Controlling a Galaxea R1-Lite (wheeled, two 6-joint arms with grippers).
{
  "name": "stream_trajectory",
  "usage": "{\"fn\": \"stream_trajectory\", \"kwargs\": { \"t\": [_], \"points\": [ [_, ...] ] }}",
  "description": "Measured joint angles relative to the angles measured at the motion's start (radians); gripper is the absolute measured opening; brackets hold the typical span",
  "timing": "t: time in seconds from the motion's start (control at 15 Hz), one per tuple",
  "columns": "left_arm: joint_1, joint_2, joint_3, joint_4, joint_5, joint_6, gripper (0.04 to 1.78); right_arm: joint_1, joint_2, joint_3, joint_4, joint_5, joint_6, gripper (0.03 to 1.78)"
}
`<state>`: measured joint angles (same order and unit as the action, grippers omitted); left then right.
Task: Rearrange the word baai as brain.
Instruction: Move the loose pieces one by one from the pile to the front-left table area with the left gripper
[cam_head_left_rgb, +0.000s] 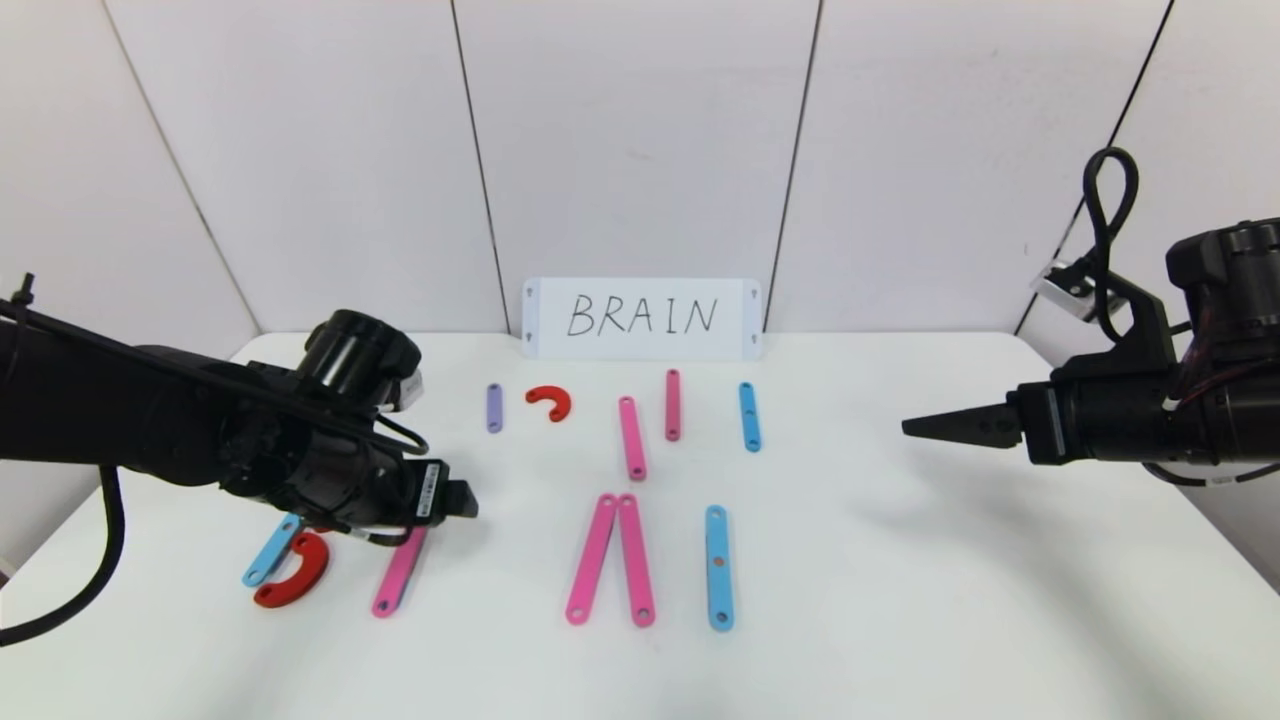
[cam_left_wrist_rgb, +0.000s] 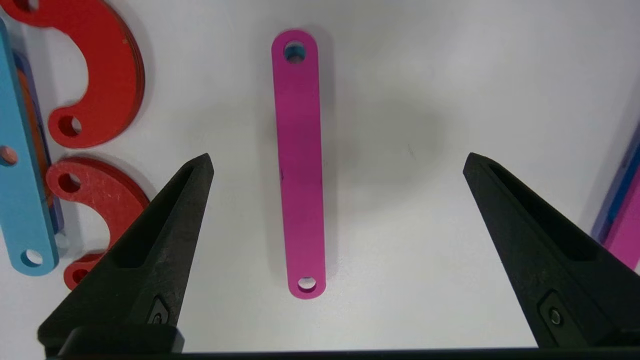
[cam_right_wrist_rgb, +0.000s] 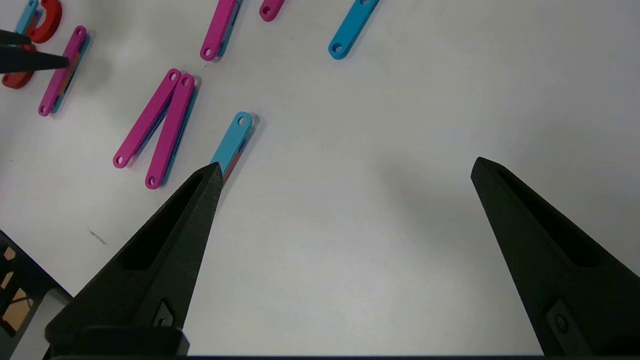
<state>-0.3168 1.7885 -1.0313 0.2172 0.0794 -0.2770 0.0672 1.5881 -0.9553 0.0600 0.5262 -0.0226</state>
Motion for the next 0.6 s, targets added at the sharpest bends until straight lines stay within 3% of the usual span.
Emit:
{"fn": "stream_trajectory", "kwargs": {
  "t": [0.2, 0.6],
  "points": [
    [-0.009, 0.007, -0.103, 0.011, 0.009, -0.003, 1.75, -0.001, 0.0, 0.0, 0.0, 0.0, 0.0, 1.74],
    [-0.076, 0.132, -0.388, 0.098, 0.127, -0.045, 1.75, -0.005, 0.0, 0.0, -0.012, 0.0, 0.0, 1.74]
  ]
}}
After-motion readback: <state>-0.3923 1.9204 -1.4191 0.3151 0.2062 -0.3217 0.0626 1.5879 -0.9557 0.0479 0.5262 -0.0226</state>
